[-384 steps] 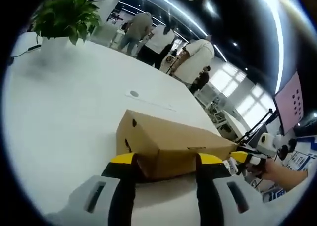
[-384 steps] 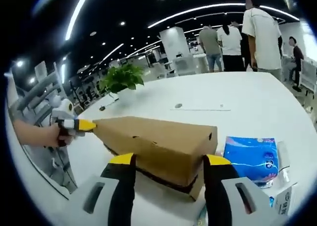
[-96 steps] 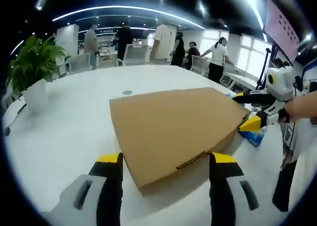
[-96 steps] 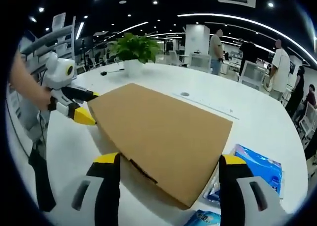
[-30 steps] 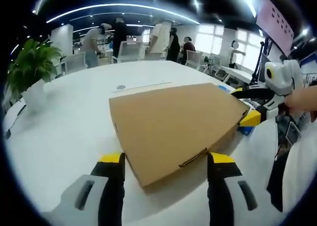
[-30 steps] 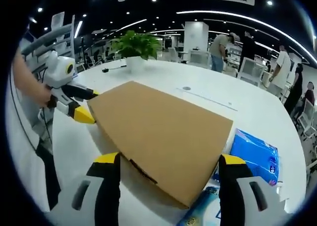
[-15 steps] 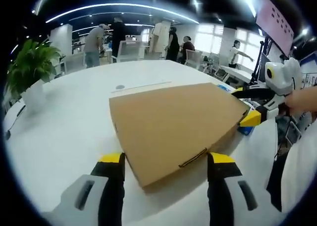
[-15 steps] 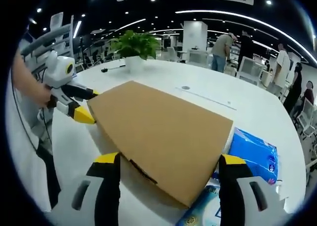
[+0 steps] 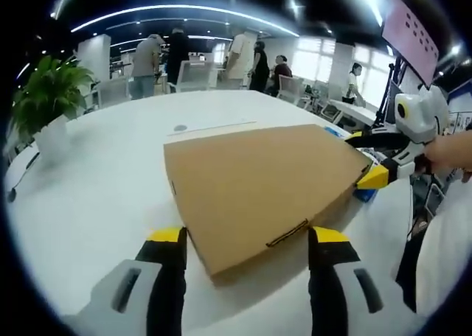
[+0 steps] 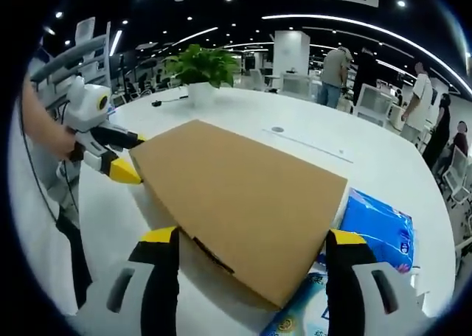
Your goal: Operate the shoe box by opening the lid, removing the specified soft item, and placing it in the target area until the item is outside and the box remains undamaged.
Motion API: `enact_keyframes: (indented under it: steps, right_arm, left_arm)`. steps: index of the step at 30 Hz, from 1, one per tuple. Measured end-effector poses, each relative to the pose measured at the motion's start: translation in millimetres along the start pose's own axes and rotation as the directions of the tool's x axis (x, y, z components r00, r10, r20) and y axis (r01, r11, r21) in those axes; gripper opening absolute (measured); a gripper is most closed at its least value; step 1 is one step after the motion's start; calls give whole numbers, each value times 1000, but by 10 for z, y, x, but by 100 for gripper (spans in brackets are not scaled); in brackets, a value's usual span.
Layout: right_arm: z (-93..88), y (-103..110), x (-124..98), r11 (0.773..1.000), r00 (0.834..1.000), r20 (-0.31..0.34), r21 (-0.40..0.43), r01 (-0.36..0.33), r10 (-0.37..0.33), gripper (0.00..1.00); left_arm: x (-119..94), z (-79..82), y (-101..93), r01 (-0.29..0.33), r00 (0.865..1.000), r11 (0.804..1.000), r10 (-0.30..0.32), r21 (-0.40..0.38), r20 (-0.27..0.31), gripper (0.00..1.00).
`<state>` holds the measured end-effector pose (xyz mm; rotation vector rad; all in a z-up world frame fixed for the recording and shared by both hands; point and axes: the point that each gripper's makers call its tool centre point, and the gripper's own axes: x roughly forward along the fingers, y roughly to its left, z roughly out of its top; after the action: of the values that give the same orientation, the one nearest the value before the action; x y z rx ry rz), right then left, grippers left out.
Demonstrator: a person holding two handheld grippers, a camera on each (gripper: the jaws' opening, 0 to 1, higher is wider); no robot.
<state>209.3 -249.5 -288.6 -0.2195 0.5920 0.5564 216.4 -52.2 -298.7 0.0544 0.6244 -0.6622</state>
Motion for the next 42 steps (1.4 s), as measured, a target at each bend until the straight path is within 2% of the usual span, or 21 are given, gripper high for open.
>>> enact_keyframes:
  steps: [9, 20, 27, 42]
  right_arm:
    - [-6, 13, -9, 1000, 1000, 0, -1, -1, 1, 82]
    - [-8, 18, -13, 1000, 1000, -2, -1, 3, -3, 83]
    - [-13, 25, -21, 1000, 1000, -1, 3, 7, -7, 83]
    - [-10, 56, -13, 1000, 1000, 0, 12, 17, -17, 84]
  left_arm:
    - [-30, -52, 18, 6, 1000, 1000, -6, 10, -18, 63]
    - [-28, -55, 9, -3, 1000, 1000, 3, 17, -14, 64]
    - [-30, -58, 14, 5, 999, 1000, -4, 15, -34, 63]
    - [-47, -69, 19, 1, 1000, 1000, -1, 10, -23, 63]
